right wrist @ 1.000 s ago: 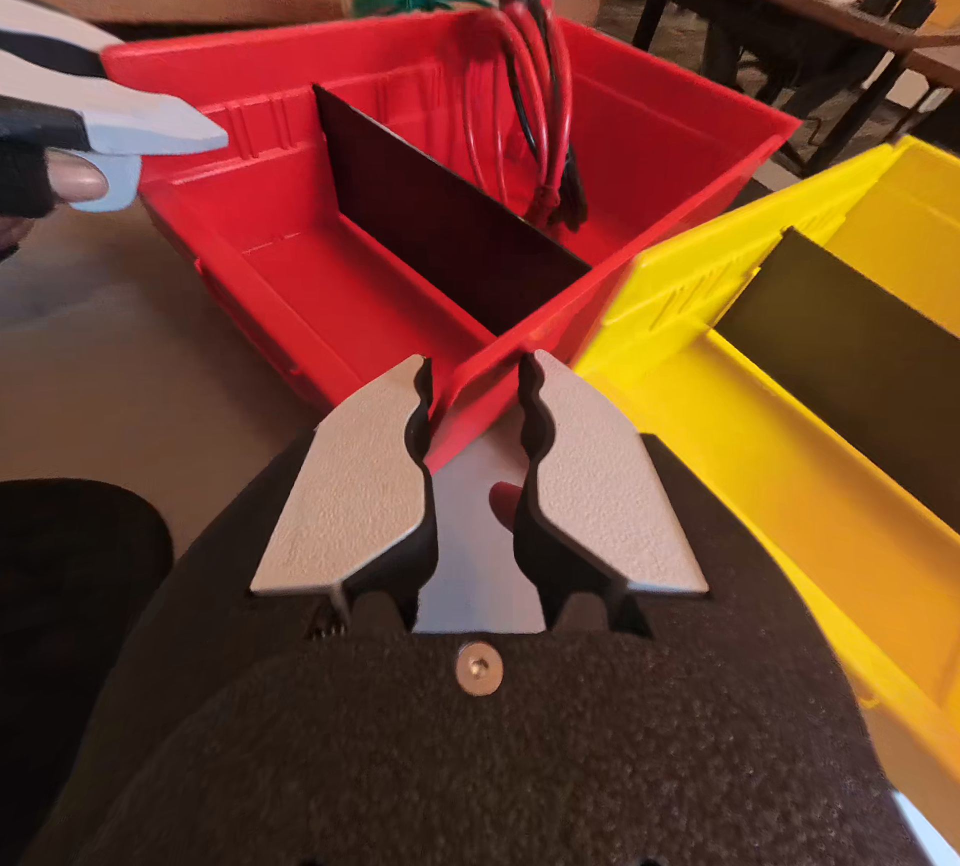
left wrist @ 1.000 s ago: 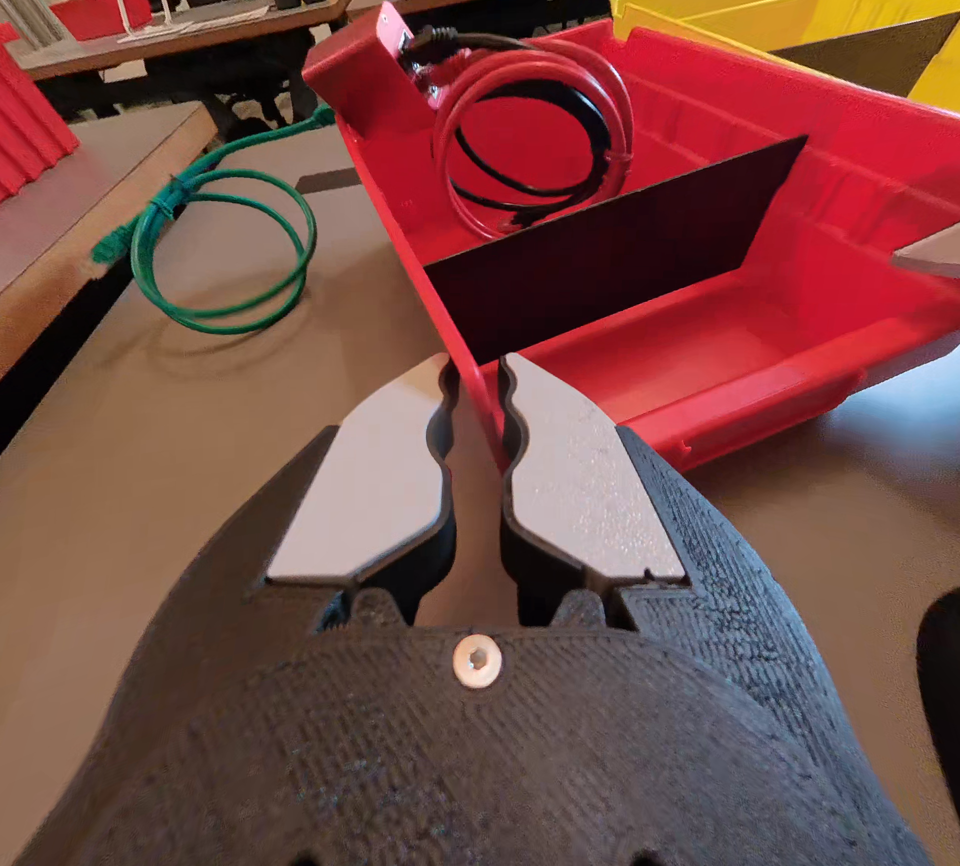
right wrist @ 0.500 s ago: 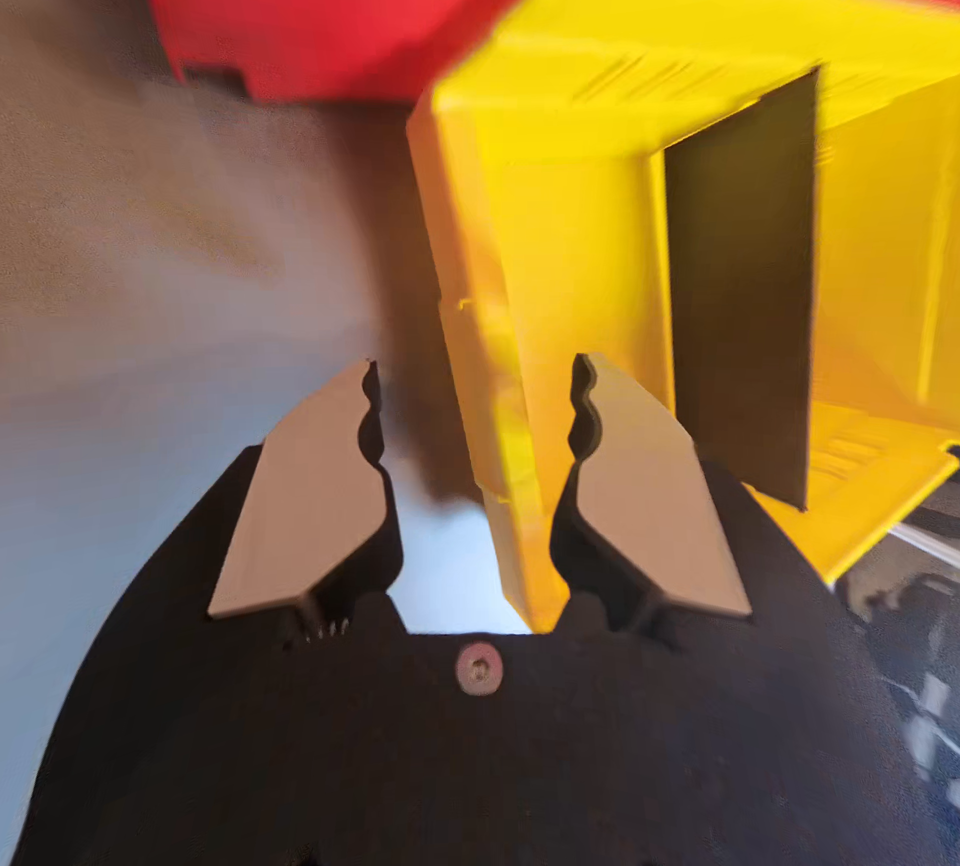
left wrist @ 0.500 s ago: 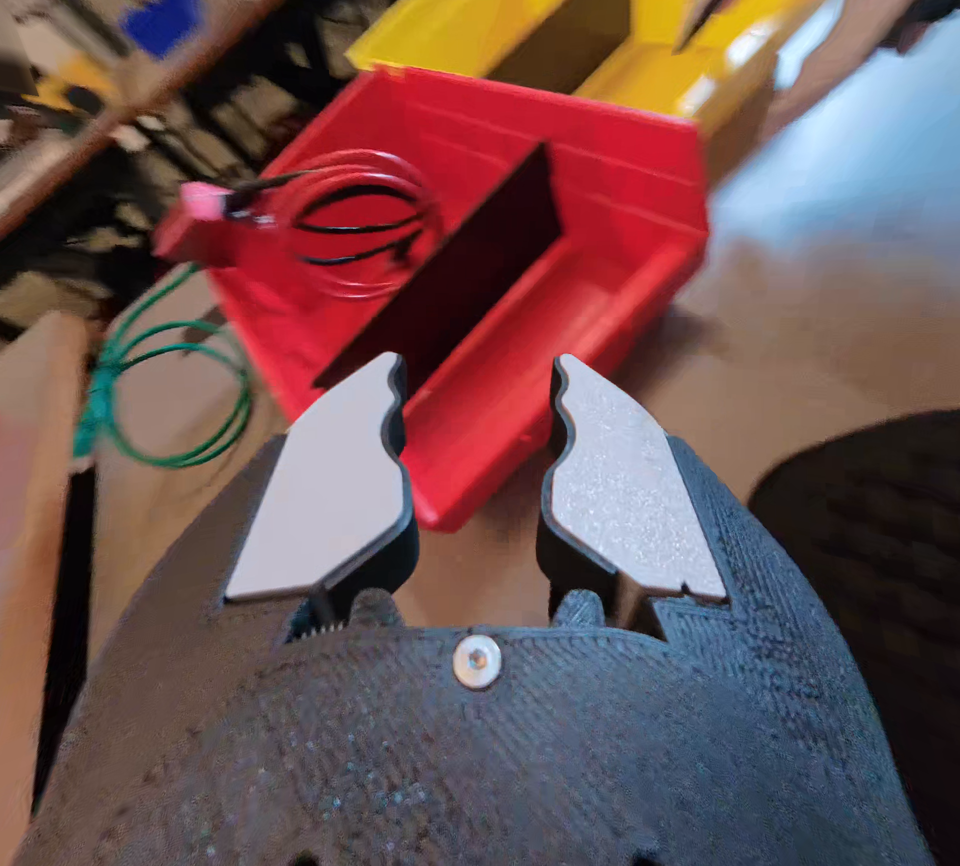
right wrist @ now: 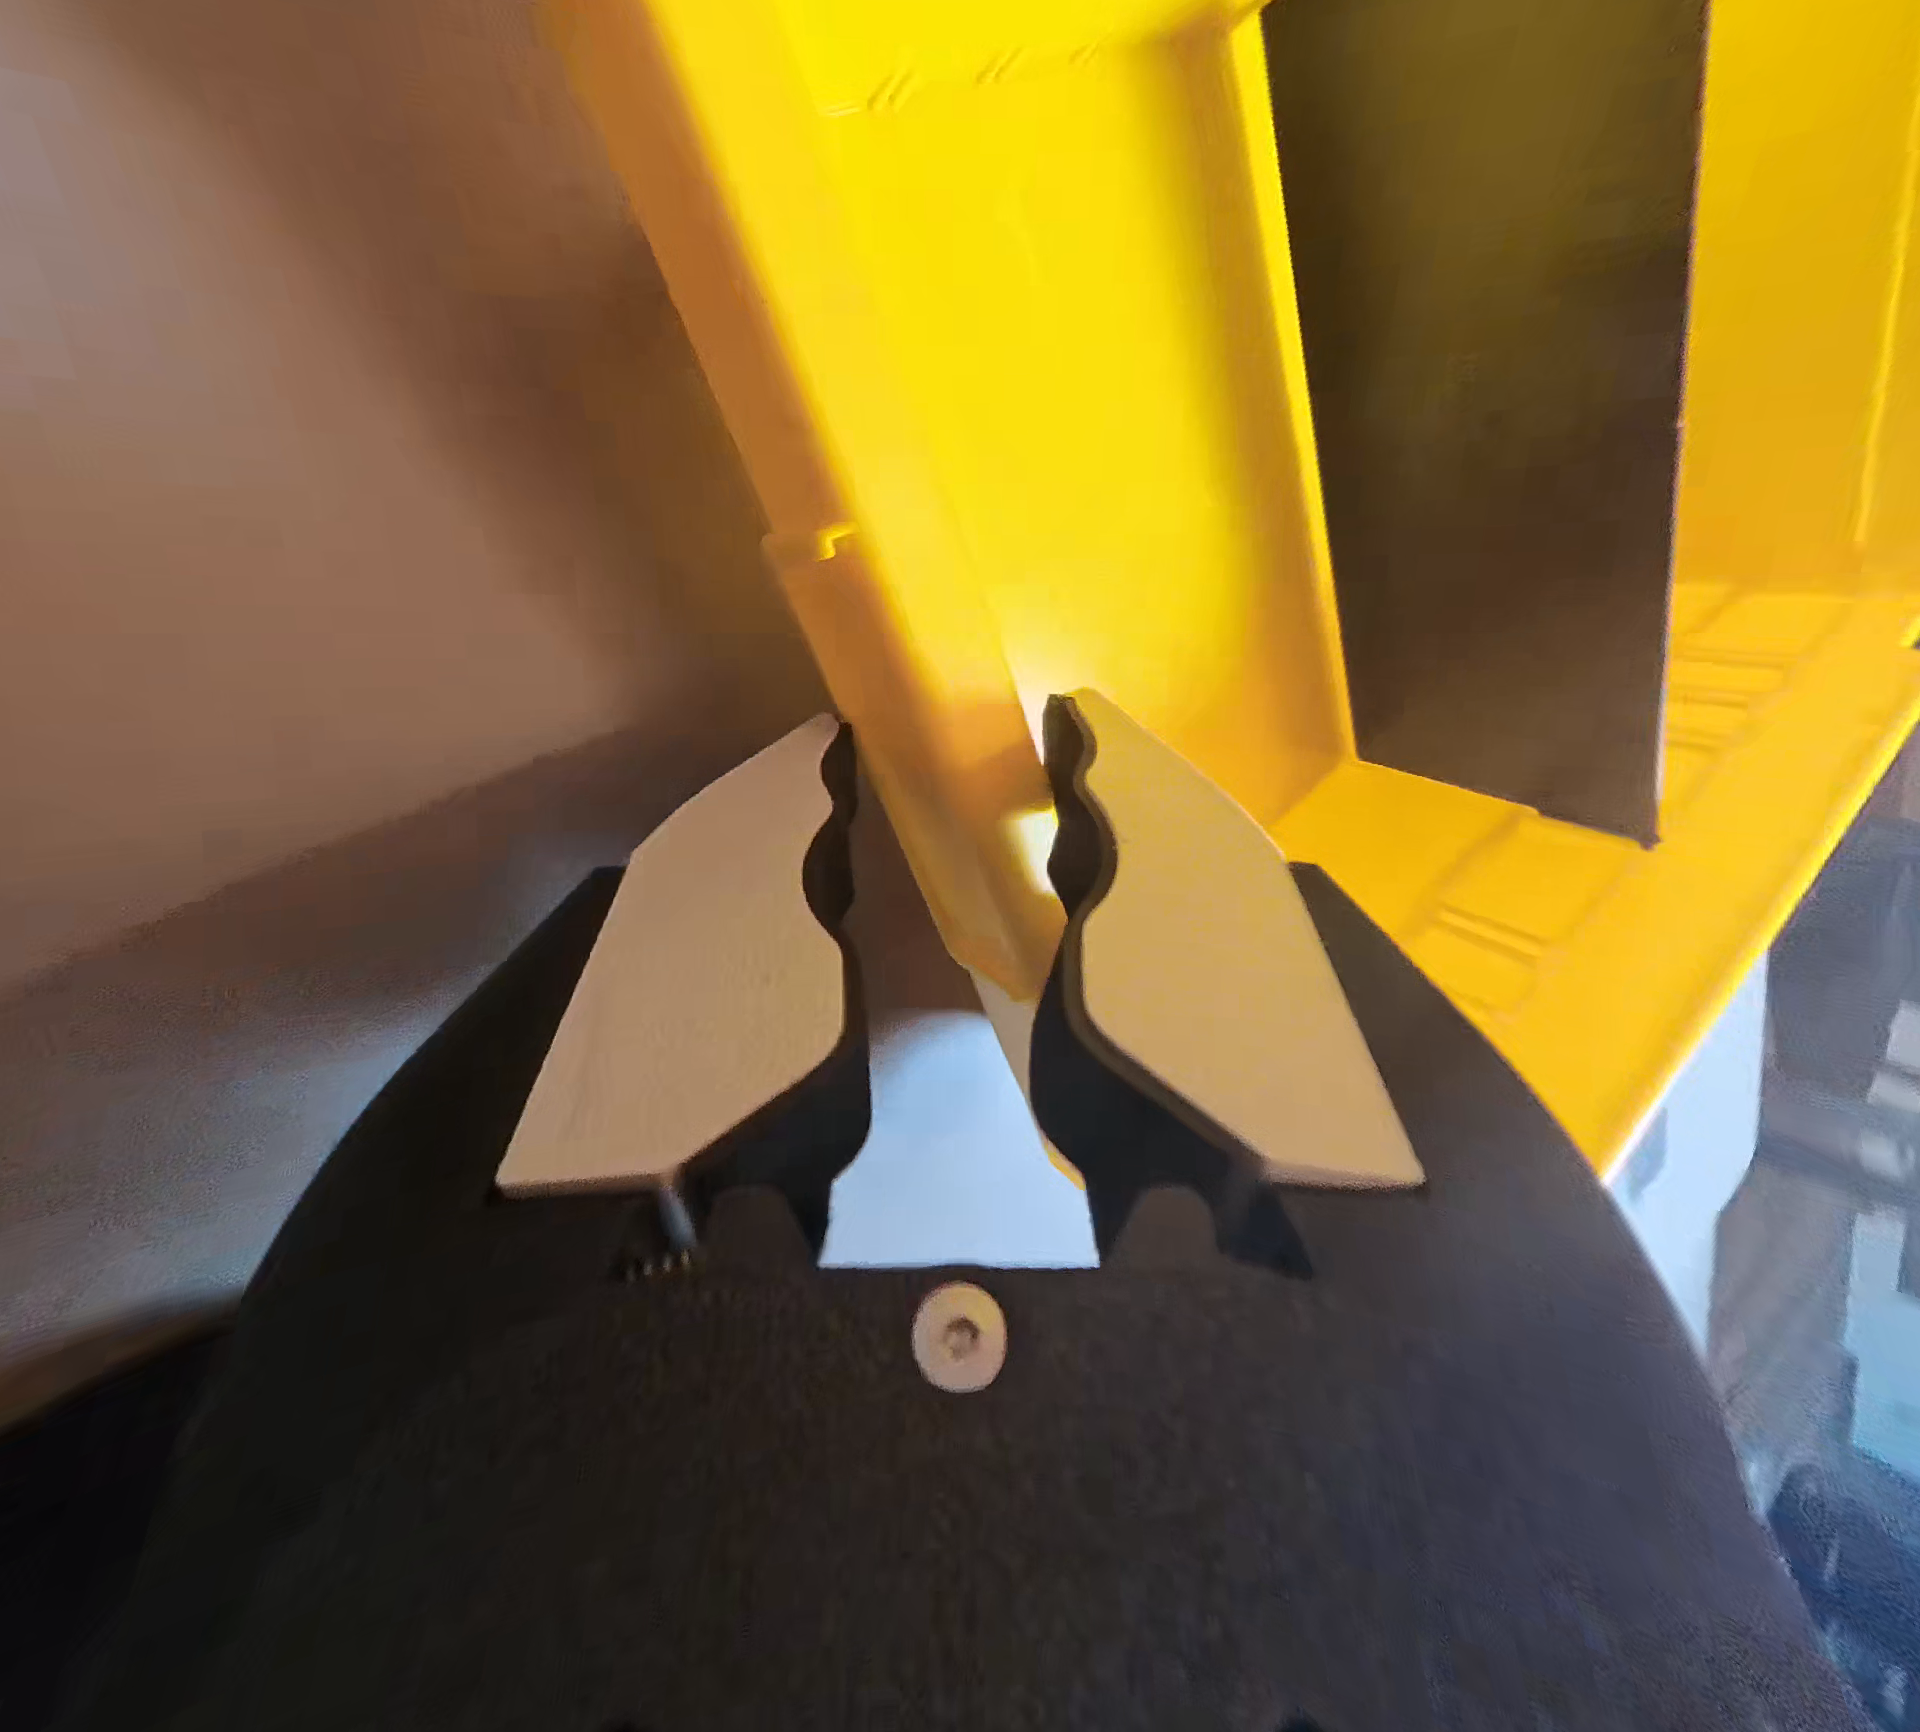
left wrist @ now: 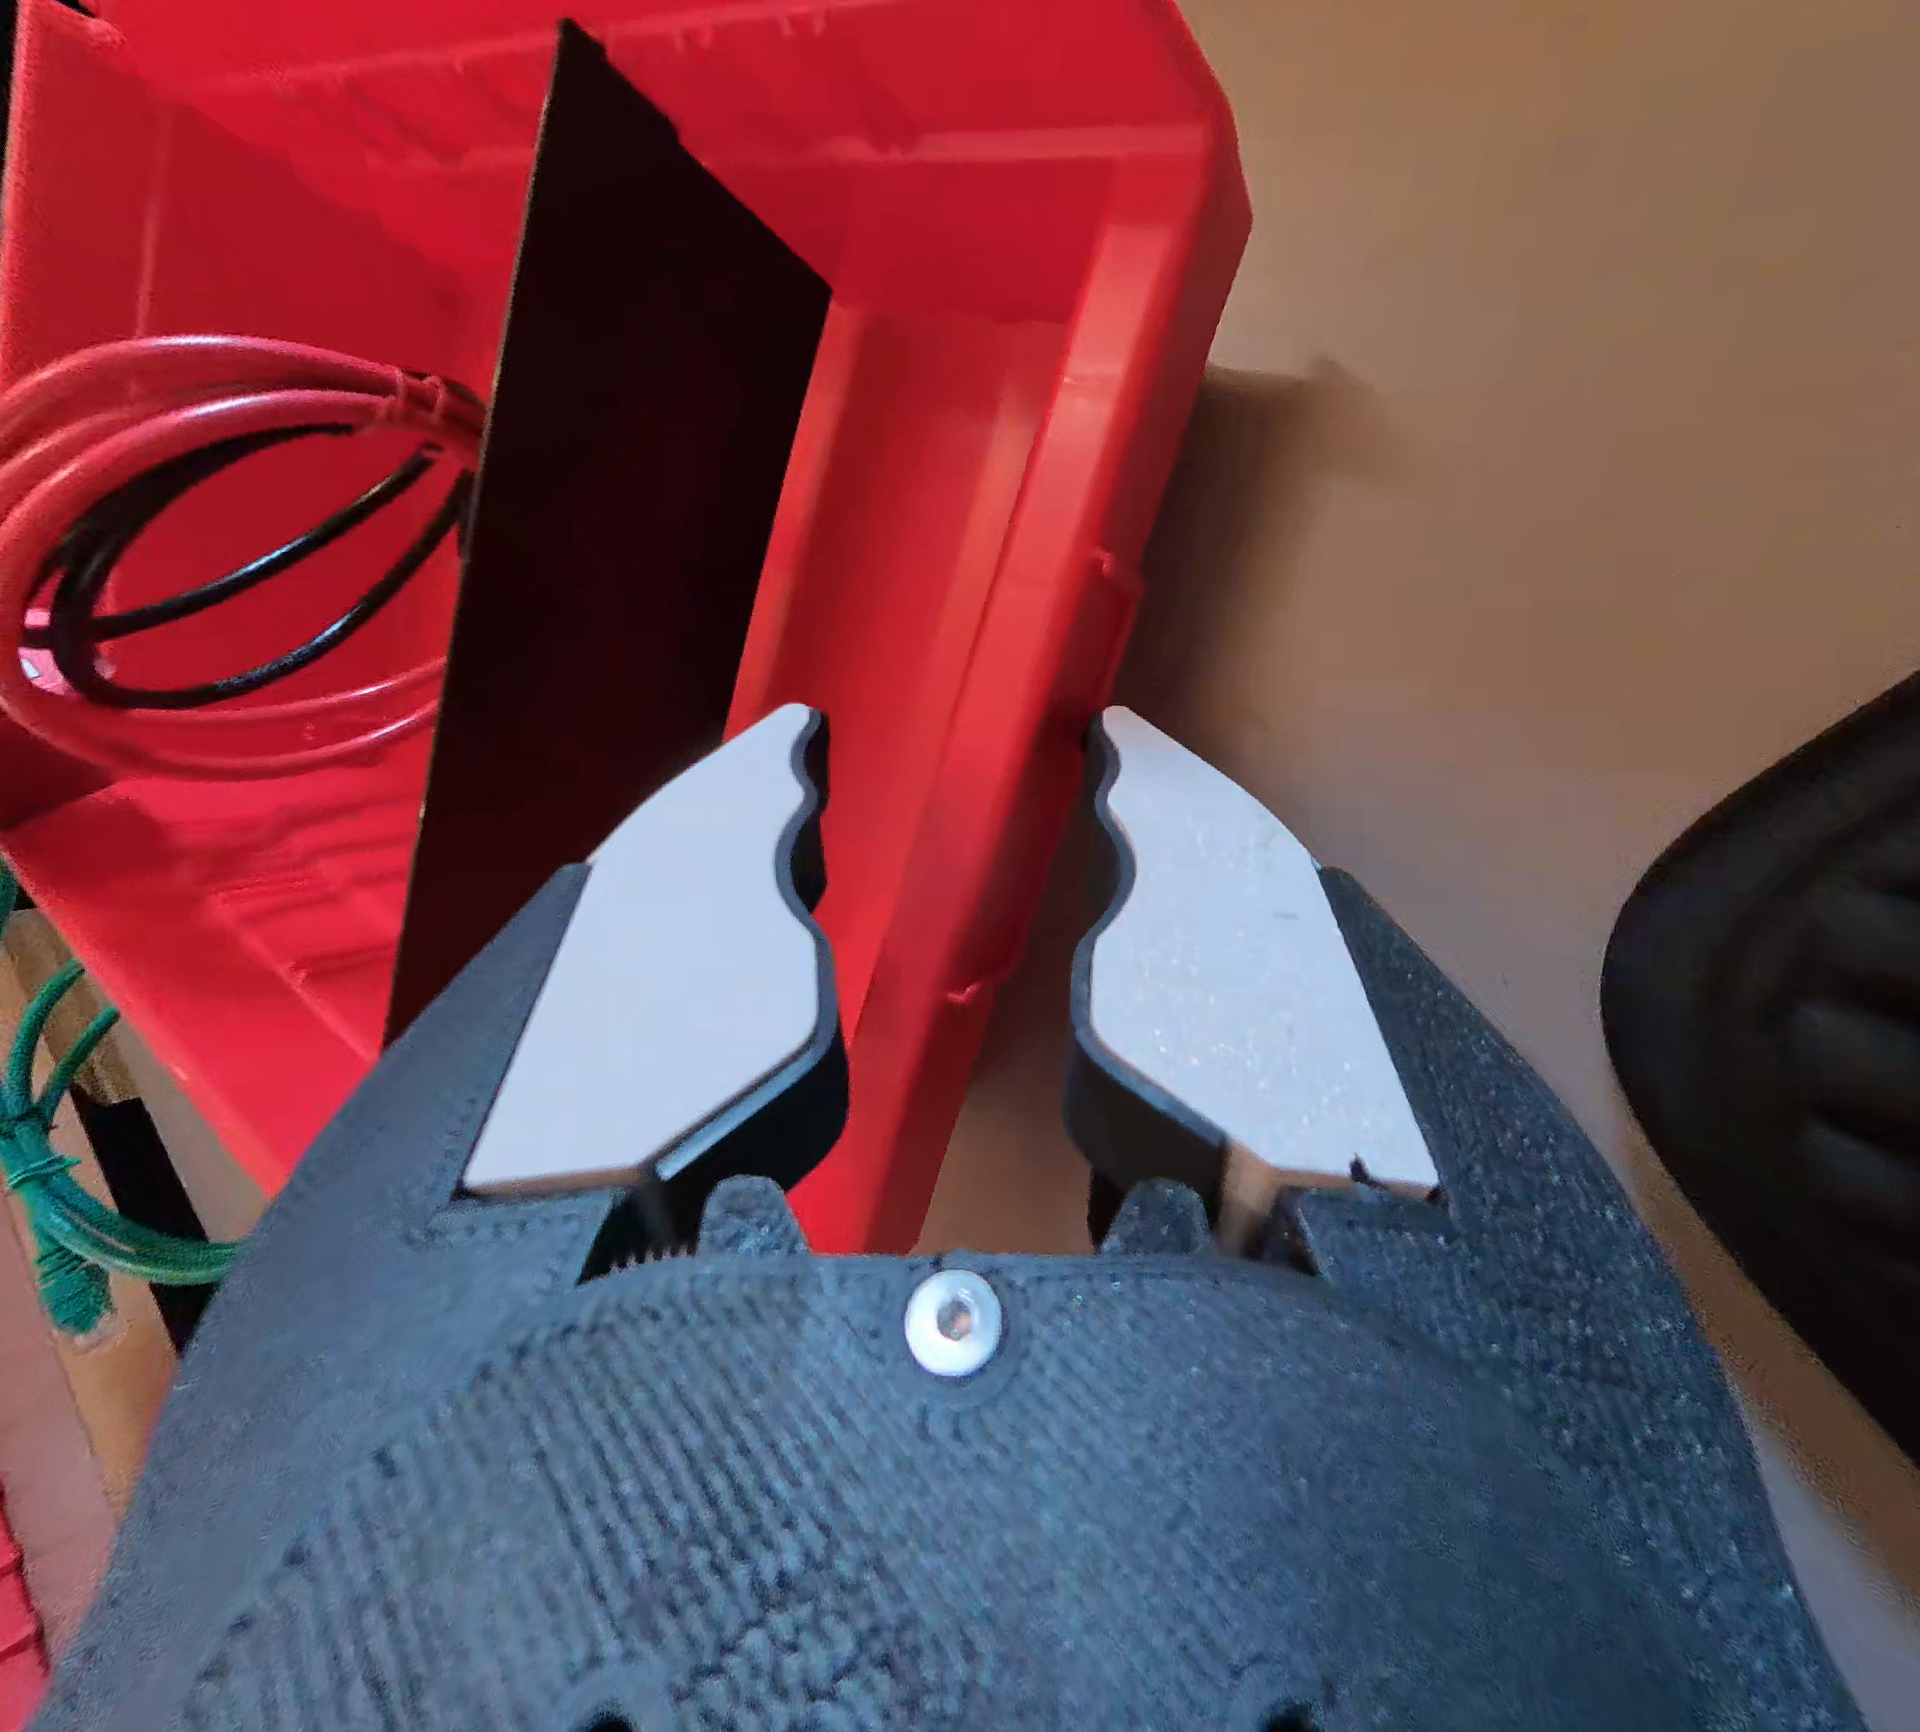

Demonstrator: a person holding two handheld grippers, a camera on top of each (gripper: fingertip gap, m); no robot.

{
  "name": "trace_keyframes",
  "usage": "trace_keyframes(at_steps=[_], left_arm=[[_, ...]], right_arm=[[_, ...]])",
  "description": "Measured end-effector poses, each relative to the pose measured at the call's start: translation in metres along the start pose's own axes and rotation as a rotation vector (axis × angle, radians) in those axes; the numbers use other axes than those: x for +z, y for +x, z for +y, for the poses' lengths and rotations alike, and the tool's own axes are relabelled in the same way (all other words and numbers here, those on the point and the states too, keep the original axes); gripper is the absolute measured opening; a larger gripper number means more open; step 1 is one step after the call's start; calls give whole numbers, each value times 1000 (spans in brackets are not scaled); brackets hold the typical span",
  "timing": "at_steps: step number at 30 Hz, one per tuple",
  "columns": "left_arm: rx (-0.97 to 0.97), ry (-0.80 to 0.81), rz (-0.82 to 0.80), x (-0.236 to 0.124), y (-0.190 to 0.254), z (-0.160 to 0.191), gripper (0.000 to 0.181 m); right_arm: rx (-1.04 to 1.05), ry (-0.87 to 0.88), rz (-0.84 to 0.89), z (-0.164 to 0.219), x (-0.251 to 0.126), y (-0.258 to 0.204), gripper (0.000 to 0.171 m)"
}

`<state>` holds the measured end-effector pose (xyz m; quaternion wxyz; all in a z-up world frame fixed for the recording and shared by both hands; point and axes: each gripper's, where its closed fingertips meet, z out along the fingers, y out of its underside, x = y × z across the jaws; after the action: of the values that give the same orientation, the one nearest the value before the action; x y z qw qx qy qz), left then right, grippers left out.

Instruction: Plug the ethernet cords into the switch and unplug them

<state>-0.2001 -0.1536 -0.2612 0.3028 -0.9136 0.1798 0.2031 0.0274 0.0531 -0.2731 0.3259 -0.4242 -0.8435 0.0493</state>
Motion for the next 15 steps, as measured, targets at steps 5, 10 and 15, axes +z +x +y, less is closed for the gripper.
trace_keyframes(at_steps=[5,10,15], left_arm=[[30,-32,9,5,7,1,47],[69,-33,33,20,10,5,38],[98,6,45,29,8,-4,30]], right_arm=[[80,-112,113,71,-38,-11,34],[96,-183,172,116,-37,17,32],[127,-206,175,140,-13,67,31]])
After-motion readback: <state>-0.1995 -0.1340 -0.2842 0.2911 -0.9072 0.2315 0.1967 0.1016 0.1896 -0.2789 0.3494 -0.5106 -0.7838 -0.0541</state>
